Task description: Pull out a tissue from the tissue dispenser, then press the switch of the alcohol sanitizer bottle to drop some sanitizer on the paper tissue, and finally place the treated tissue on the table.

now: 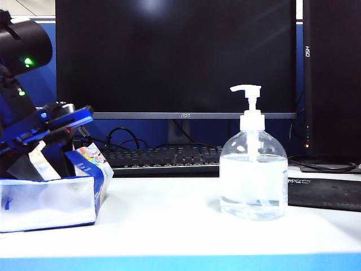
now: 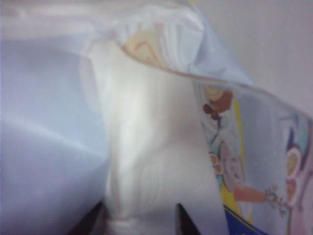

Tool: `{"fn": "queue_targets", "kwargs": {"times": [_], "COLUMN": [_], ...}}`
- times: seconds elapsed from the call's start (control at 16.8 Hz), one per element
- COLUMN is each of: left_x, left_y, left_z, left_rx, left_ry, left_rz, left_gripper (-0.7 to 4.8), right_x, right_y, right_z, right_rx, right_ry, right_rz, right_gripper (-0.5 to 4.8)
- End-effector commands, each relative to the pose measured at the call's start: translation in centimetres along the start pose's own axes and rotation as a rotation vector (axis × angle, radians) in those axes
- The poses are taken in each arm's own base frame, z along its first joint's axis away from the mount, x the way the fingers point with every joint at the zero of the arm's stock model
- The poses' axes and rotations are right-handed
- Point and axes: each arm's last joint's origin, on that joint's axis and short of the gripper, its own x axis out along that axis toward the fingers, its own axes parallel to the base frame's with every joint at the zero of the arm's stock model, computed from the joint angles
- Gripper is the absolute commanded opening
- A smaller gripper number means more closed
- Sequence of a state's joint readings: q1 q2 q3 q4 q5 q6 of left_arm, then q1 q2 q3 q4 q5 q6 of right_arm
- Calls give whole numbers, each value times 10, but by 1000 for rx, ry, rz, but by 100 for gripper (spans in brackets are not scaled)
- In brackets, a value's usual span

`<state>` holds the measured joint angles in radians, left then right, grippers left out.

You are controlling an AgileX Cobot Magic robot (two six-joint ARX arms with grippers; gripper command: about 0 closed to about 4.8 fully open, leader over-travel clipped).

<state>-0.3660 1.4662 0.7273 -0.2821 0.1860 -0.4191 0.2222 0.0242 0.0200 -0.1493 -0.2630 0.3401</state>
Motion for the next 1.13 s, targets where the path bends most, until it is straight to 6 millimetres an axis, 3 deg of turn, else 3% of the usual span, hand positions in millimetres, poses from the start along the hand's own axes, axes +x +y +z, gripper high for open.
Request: {"fn": "queue_targets", "kwargs": {"times": [0.06,0.24,0.3,0.42,0.83,1.13], "left_x": [5,5,5,5,3,-12], "left_y": [2,2,2,2,-4,-21], "left_z": [-3,-2,-3,-5,0,29], "left_rx": [-1,1,1,13,7,28], "left_ry": [24,15,33,62,59,-25], "left_rz": [21,16,-1,-23,-139,-187], "left_gripper": [192,151,56,-6,-6,-6], "right_x": [-1,-1,-1,-1,-1,-1], "right_y": [0,-1,-1,-1,-1,-1], "right_z": [0,-4,-4,-3,-3,-3], "right_rx": [0,12,12,10,9,9], "right_ry": [12,54,53,46,42,43], "right_rz": [-3,-18,-17,-15,-13,-13], "right_gripper": [-1,-1,-1,-1,-1,-1]}}
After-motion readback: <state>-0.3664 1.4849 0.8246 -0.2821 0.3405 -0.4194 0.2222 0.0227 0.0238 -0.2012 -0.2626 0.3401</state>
